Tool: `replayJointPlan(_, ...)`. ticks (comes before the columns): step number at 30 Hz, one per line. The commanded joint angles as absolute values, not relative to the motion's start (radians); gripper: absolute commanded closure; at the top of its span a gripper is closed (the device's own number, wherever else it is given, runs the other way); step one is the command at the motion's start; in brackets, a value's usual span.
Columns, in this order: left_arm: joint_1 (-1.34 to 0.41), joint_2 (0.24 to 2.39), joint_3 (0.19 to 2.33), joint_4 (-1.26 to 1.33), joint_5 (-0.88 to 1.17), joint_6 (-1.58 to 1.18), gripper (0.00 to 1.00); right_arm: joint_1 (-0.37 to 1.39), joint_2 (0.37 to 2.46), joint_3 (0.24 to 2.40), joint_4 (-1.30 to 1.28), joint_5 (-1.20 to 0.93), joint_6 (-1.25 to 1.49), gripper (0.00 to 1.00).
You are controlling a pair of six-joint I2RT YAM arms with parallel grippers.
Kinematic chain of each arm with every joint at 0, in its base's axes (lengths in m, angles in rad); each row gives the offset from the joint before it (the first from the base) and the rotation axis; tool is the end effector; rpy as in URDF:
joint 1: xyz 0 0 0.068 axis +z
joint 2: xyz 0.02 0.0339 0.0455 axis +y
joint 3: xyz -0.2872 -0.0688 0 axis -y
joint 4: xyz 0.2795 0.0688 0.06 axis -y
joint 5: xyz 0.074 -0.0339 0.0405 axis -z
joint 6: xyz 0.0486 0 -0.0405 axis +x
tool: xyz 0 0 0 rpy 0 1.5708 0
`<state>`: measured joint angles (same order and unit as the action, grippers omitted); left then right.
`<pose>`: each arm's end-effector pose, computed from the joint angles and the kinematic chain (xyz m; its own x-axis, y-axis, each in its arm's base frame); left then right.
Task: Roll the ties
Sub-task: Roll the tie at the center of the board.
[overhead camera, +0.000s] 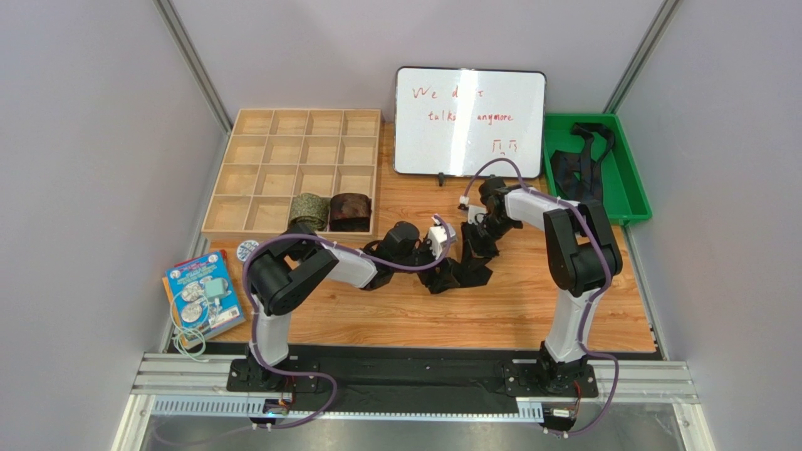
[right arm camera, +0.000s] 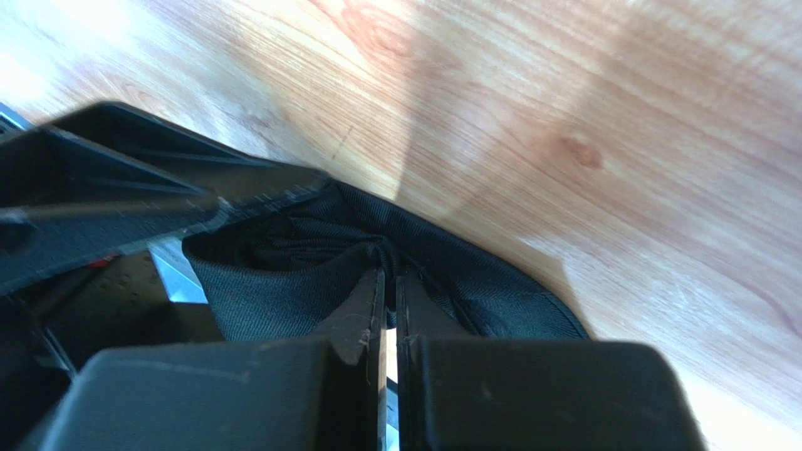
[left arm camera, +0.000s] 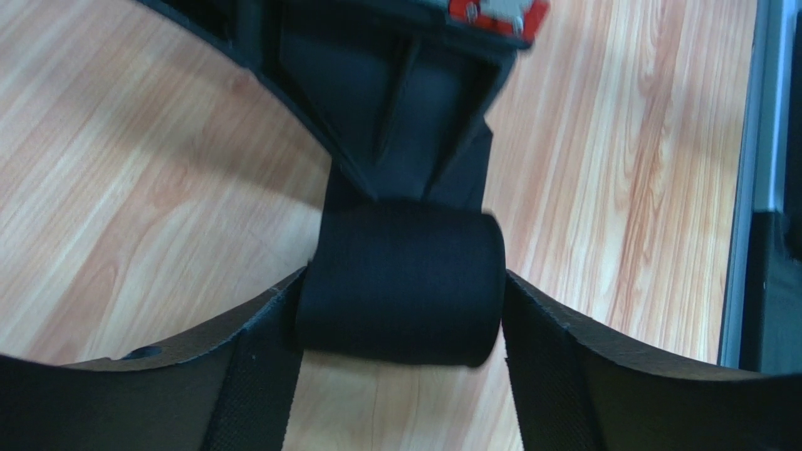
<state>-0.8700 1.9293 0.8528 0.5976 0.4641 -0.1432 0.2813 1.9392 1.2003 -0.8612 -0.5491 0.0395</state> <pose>0.2480 -0.3277 0.1107 -0.4282 0.3096 -0.8490 0.8876 0.3205 -0.3308 0.3456 0.1263 0.1221 -0.9683 -0.2447 0.0499 -0.1840 0.8340 0.5201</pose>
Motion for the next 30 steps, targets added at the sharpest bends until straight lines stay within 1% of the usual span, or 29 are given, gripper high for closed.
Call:
replayJointPlan(1, -0.896, 1.980, 0.905, 0.709, 0.443, -0.210, 0.25, 0.302, 2.008, 1.160, -0.667, -0.279, 0.035, 1.00)
replayJointPlan(2, -0.897, 1.986, 0.913, 0.713, 0.440, -0.213, 0.31, 0.304, 2.011, 1.161, -0.672, -0.279, 0.035, 1.00)
replayJointPlan(3, -0.902, 1.991, 0.914, 0.713, 0.434, -0.212, 0.33, 0.304, 2.014, 1.161, -0.675, -0.279, 0.038, 1.00)
replayJointPlan(4, -0.905, 1.999, 0.916, 0.712, 0.430, -0.209, 0.40, 0.304, 2.016, 1.161, -0.676, -0.282, 0.040, 1.00)
replayJointPlan(6, -0.917, 1.997, 0.916, 0.687, 0.402, -0.166, 0.49, 0.305, 2.017, 1.163, -0.683, -0.304, 0.049, 1.00)
replayJointPlan(7, -0.931, 1.993, 0.919, 0.636, 0.390, -0.135, 0.56, 0.304, 2.017, 1.166, -0.687, -0.313, 0.051, 1.00)
replayJointPlan(11, -0.956, 1.973, 0.927, 0.467, 0.278, 0.038, 0.65, 0.302, 1.999, 1.193, -0.713, -0.417, 0.051, 1.00)
replayJointPlan(13, -0.968, 1.971, 0.939, 0.358, 0.241, 0.084, 0.68, 0.298, 1.979, 1.219, -0.744, -0.466, 0.037, 0.94)
replayJointPlan(14, -0.968, 1.973, 0.943, 0.326, 0.215, 0.103, 0.69, 0.282, 1.976, 1.251, -0.783, -0.489, 0.031, 0.87)
replayJointPlan(16, -0.968, 1.982, 0.953, 0.246, 0.198, 0.143, 0.71, 0.258, 1.959, 1.281, -0.830, -0.532, 0.020, 0.78)
replayJointPlan(17, -0.968, 1.982, 0.951, 0.230, 0.186, 0.150, 0.71, 0.227, 1.953, 1.302, -0.875, -0.552, 0.011, 0.70)
replayJointPlan(19, -0.968, 1.986, 0.954, 0.183, 0.184, 0.170, 0.72, 0.192, 1.944, 1.313, -0.920, -0.604, -0.023, 0.61)
replayJointPlan(20, -0.968, 1.988, 0.954, 0.170, 0.183, 0.175, 0.73, 0.157, 1.930, 1.316, -0.958, -0.626, -0.034, 0.52)
replayJointPlan(23, -0.968, 2.002, 0.974, 0.115, 0.187, 0.176, 0.74, 0.097, 1.905, 1.307, -1.015, -0.664, -0.077, 0.41)
replayJointPlan(24, -0.968, 2.005, 0.974, 0.106, 0.193, 0.175, 0.74, 0.083, 1.898, 1.289, -1.017, -0.666, -0.081, 0.39)
replayJointPlan(26, -0.968, 2.006, 0.980, 0.097, 0.198, 0.170, 0.74, 0.048, 1.890, 1.269, -1.015, -0.658, -0.089, 0.29)
replayJointPlan(27, -0.968, 2.009, 0.983, 0.091, 0.199, 0.170, 0.74, 0.038, 1.894, 1.261, -1.012, -0.655, -0.089, 0.28)
replayJointPlan(28, -0.968, 2.010, 0.988, 0.086, 0.199, 0.170, 0.74, 0.022, 1.898, 1.244, -1.008, -0.667, -0.089, 0.23)
replayJointPlan(29, -0.968, 2.013, 0.989, 0.083, 0.204, 0.170, 0.74, 0.018, 1.904, 1.236, -0.991, -0.669, -0.080, 0.12)
replayJointPlan(30, -0.968, 2.014, 0.991, 0.080, 0.206, 0.172, 0.74, 0.017, 1.914, 1.229, -0.983, -0.672, -0.078, 0.08)
